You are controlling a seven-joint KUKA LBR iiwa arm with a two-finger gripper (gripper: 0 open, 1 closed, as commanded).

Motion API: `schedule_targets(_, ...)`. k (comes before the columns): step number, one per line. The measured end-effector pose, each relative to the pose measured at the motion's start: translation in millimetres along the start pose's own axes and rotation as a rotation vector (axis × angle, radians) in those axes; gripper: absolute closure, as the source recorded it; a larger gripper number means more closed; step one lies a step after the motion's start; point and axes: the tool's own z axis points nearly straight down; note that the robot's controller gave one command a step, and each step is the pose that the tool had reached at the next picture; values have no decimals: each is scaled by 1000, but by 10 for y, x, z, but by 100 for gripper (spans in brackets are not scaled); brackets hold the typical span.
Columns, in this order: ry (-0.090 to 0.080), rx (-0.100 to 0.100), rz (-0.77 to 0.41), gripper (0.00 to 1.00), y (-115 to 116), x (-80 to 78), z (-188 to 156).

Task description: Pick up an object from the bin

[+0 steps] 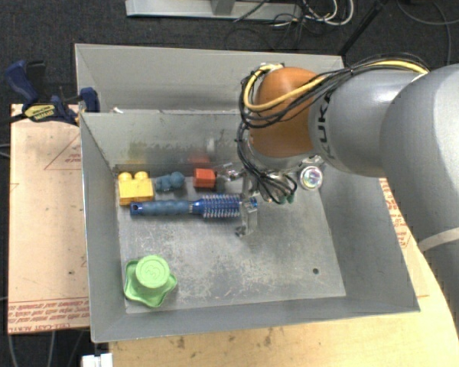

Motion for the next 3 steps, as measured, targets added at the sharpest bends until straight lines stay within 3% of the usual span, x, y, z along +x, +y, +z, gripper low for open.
schedule_targets(1, -4, 3, 26, 0, -99, 141, -337)
schedule_targets(2, -2, 2, 10, 0, 47, 123, -320)
schedule_targets(3, -1, 2, 89, 0, 4, 125, -6)
